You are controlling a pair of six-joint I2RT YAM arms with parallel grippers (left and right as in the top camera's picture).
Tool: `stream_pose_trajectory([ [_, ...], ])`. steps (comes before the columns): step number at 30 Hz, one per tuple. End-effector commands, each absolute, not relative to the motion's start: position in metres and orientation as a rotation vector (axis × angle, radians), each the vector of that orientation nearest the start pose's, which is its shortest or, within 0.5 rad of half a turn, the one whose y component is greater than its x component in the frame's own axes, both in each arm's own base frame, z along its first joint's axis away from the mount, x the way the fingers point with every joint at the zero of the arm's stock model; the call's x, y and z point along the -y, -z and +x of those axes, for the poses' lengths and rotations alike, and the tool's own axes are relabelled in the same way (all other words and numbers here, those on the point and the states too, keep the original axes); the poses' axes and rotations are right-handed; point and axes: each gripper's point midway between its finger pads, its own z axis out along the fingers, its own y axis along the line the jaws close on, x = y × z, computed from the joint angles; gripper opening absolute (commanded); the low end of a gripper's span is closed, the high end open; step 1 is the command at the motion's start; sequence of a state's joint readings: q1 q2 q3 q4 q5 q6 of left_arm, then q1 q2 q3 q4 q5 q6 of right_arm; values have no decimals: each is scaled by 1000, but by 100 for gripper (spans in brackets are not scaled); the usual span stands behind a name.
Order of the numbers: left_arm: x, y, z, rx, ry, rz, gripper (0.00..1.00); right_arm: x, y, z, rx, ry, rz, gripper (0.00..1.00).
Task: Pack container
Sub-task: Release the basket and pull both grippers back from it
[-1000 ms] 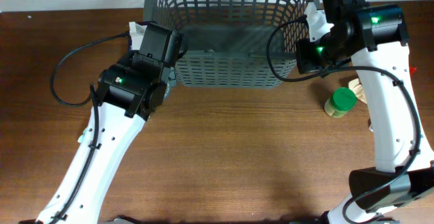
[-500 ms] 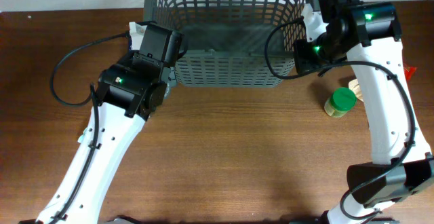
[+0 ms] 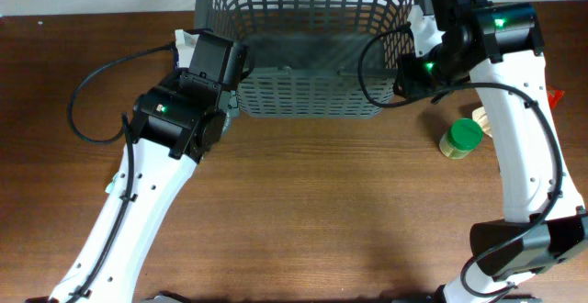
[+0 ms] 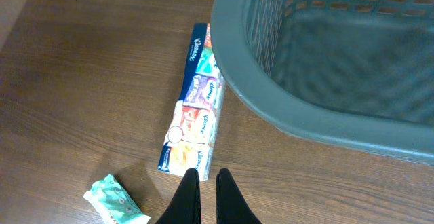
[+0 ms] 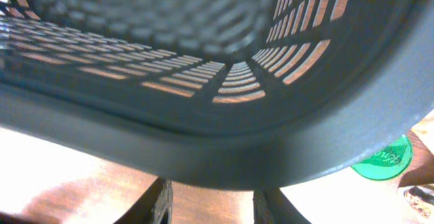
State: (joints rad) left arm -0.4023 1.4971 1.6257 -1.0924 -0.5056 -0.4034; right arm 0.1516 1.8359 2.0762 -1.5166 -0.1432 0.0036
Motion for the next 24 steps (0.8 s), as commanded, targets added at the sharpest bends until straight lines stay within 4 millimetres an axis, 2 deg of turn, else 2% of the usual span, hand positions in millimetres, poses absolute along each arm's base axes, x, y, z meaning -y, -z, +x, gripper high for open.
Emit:
stream_pose_trajectory([
  [1,64,-287,369,-2376,-287,-184,2,-85,-252,375,-2846,-240,-250,32],
  [6,64,-287,369,-2375,-287,-184,2,-84,-269,371,-2823,-241,-251,36],
  [12,64,-287,369,-2375,-287,-184,8,-82,-308,361,-2758,-243,-250,53],
  [13,64,-287,369,-2375,-287,-184,9,-82,-315,359,-2742,-243,-250,56],
  [16,64,-287,369,-2374,-286,-184,16,-81,-343,357,-2649,-243,-251,84],
  [18,64,-288,369,-2371,-285,-185,27,-78,-358,355,-2597,-222,-244,99],
  [19,63,-289,369,-2370,-285,-186,41,-74,-366,353,-2572,-196,-234,99],
  [20,63,-289,368,-2367,-288,-188,47,-69,-371,352,-2554,-164,-219,99],
  [23,58,-294,367,-2348,-314,-200,57,-48,-384,348,-2516,-39,-116,99],
  [24,54,-297,367,-2335,-333,-209,66,-40,-388,347,-2504,11,-65,99],
])
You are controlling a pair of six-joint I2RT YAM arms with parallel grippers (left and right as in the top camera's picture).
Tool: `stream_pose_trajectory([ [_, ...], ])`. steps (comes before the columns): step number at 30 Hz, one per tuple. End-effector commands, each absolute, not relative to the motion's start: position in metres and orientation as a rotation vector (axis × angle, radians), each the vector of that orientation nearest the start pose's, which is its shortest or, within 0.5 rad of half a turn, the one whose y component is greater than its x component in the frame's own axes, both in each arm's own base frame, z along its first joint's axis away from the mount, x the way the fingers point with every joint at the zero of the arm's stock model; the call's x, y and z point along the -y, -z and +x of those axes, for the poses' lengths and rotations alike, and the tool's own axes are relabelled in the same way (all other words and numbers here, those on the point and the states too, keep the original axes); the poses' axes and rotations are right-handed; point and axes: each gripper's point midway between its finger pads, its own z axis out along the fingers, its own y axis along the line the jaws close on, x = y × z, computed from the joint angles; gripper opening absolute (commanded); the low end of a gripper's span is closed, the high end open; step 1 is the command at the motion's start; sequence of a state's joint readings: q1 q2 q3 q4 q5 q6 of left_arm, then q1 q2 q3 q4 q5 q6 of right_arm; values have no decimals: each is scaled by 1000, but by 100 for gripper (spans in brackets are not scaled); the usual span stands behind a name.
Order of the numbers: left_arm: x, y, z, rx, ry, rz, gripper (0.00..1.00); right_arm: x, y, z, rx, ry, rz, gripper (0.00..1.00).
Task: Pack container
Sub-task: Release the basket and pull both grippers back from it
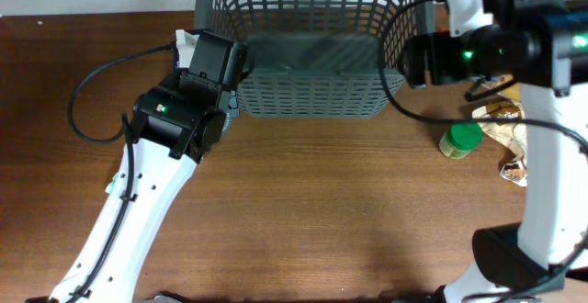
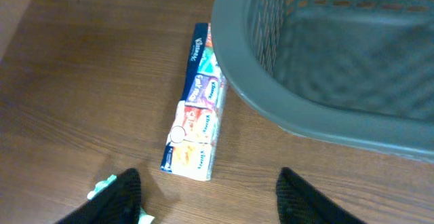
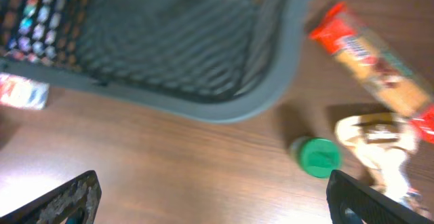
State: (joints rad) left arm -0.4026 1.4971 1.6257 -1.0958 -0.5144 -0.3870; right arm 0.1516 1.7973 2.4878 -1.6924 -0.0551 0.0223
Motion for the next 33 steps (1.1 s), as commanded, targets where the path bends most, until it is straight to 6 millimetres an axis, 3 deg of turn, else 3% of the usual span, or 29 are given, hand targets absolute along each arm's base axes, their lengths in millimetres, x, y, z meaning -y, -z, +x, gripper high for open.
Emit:
stream_pose_trajectory([
  [1,51,-300,366,-2321,-349,-217,76,-33,-391,345,-2493,50,-24,99],
  [3,42,-310,363,-2281,-394,-243,96,-22,-396,343,-2470,108,50,99],
  [4,37,-315,361,-2263,-413,-257,99,-17,-398,341,-2460,130,77,99],
  [12,-5,-343,345,-2172,-467,-390,99,22,-402,338,-2435,212,244,99],
  [17,-43,-350,332,-2152,-518,-506,99,71,-402,331,-2411,258,457,99],
  [21,-62,-348,324,-2159,-557,-565,99,104,-401,323,-2389,254,609,99],
  [28,-79,-347,320,-2152,-587,-621,99,122,-394,321,-2386,190,718,99],
  [33,-79,-347,320,-2153,-587,-622,99,121,-375,325,-2422,151,804,99],
])
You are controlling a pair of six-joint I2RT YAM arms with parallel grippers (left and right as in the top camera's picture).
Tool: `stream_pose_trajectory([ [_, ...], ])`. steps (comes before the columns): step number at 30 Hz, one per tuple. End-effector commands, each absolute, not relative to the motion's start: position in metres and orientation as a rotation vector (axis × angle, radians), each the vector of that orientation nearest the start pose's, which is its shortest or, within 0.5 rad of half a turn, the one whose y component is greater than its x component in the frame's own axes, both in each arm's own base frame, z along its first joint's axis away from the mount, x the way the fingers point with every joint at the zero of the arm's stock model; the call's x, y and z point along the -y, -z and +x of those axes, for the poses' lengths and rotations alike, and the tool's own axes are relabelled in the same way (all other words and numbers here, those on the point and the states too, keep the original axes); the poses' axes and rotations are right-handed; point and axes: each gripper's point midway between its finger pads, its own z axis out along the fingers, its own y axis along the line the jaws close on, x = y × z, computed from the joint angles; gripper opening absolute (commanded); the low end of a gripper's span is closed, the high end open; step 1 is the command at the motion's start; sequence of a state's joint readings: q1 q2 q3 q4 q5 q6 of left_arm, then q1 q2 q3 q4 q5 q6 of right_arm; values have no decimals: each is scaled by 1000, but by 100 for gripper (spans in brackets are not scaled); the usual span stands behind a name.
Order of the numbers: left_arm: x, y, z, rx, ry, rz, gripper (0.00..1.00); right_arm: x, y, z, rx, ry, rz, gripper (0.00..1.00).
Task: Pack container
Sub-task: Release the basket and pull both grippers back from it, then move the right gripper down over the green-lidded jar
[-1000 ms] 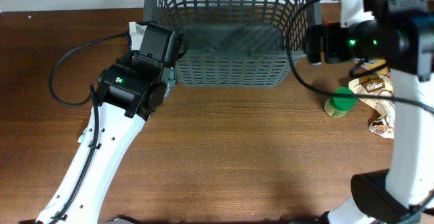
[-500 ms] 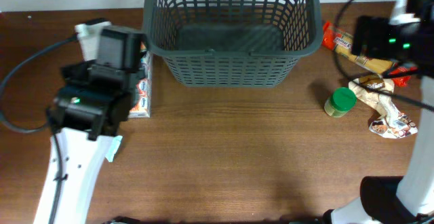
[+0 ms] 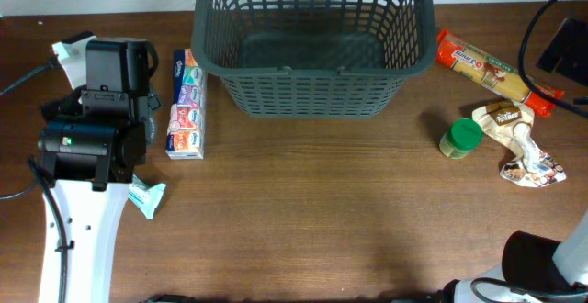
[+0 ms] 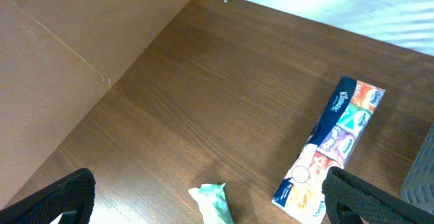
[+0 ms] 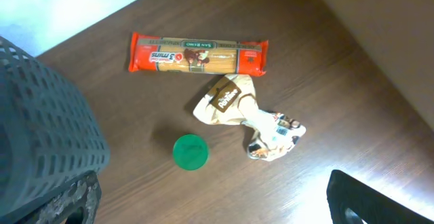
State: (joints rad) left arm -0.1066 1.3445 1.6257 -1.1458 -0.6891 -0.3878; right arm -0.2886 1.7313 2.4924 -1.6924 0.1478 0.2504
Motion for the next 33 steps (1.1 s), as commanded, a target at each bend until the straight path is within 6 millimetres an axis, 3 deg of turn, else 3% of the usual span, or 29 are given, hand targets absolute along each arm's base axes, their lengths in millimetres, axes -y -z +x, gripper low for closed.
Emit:
stream_pose_trajectory([
  [1,-79,-347,320,-2153,-587,-622,99,121,-369,325,-2440,151,820,99],
  [7,-79,-347,320,-2153,-587,-622,99,119,-317,323,-2624,156,833,99],
  [12,-79,-347,320,-2153,-587,-622,99,102,-279,343,-2749,24,591,99],
  [20,-79,-347,320,-2153,-586,-621,99,105,-253,380,-2712,-10,459,99],
  [25,-79,-347,320,-2154,-586,-621,99,87,-243,397,-2717,-163,327,99],
  [33,-79,-347,320,-2153,-586,-621,99,86,-182,402,-2899,-223,387,99],
])
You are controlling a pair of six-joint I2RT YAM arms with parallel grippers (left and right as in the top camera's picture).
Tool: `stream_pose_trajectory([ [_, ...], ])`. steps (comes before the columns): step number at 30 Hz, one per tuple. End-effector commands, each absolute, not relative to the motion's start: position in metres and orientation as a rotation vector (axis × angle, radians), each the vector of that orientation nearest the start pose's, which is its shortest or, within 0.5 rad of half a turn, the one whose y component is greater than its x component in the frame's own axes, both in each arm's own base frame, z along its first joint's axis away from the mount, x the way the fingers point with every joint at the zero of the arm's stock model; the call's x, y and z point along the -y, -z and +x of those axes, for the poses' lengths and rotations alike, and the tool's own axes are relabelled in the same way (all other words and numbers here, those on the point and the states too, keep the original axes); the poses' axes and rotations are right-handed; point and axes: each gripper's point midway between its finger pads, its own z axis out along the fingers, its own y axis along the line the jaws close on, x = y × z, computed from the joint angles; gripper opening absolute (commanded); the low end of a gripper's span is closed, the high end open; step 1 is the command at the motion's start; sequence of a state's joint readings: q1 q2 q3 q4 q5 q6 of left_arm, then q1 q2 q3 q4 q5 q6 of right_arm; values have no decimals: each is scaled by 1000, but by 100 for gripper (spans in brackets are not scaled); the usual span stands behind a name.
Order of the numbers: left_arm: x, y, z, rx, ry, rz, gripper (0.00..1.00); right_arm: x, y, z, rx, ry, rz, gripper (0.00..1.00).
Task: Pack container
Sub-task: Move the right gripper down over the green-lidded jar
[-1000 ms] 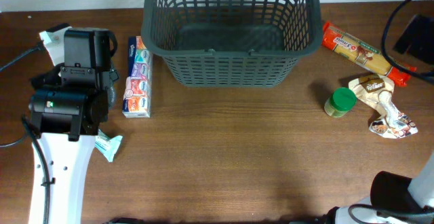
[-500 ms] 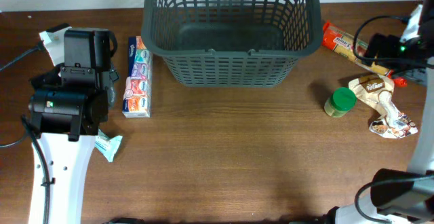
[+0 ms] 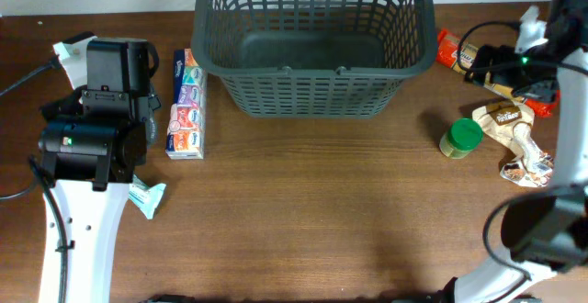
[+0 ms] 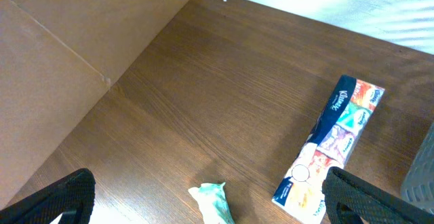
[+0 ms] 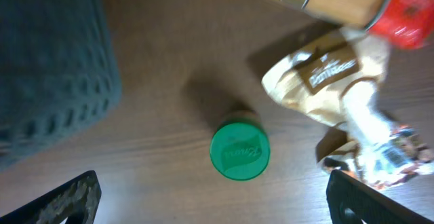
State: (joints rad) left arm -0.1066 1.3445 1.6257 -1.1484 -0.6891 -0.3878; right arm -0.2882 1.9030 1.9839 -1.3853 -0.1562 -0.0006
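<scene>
A grey slatted basket (image 3: 312, 46) stands at the back middle of the table with nothing showing inside. To its left lie a colourful tissue pack (image 3: 186, 104) (image 4: 329, 149) and a green-white packet (image 3: 147, 196) (image 4: 211, 202). On the right are a green-lidded jar (image 3: 461, 138) (image 5: 239, 151), a crumpled brown-white bag (image 3: 516, 142) (image 5: 339, 81) and an orange spaghetti pack (image 3: 455, 53). My left gripper (image 4: 209, 198) is wide open, high over the packet. My right gripper (image 5: 224, 198) is wide open above the jar.
The wooden table (image 3: 322, 220) meets a pale wall at the back. A brown panel (image 4: 74, 61) borders the table's left side. My right arm's cable (image 3: 478, 41) loops over the spaghetti pack near the basket's right rim.
My right arm was high near the far right corner, looking down on all three right-hand items. It is now lower, over the jar and the spaghetti pack. The left arm has not moved.
At first my left gripper was shut beside the basket's left corner and the right was at its right rim. Then both stood open and the right was clear of the rim. Then both arms were drawn outward and high. Now the right is low over the jar.
</scene>
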Motion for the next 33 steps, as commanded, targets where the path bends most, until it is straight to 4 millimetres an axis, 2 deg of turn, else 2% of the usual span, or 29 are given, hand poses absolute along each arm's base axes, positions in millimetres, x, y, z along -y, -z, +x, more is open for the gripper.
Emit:
stream_pose_trajectory([
  [1,-79,-347,320,-2153,-586,-621,99,86,-175,403,-2918,-230,399,99],
  [6,-79,-347,320,-2153,-586,-621,99,87,-154,405,-2968,-244,419,99],
  [12,-79,-347,320,-2153,-586,-621,99,90,-145,401,-3005,-219,426,99],
  [16,-79,-347,320,-2153,-586,-621,99,87,-143,390,-3062,-224,289,99],
  [23,-79,-347,320,-2153,-586,-621,99,86,-141,378,-3113,-226,294,99],
  [33,-79,-347,320,-2153,-586,-621,99,80,-112,369,-3163,-251,306,99],
])
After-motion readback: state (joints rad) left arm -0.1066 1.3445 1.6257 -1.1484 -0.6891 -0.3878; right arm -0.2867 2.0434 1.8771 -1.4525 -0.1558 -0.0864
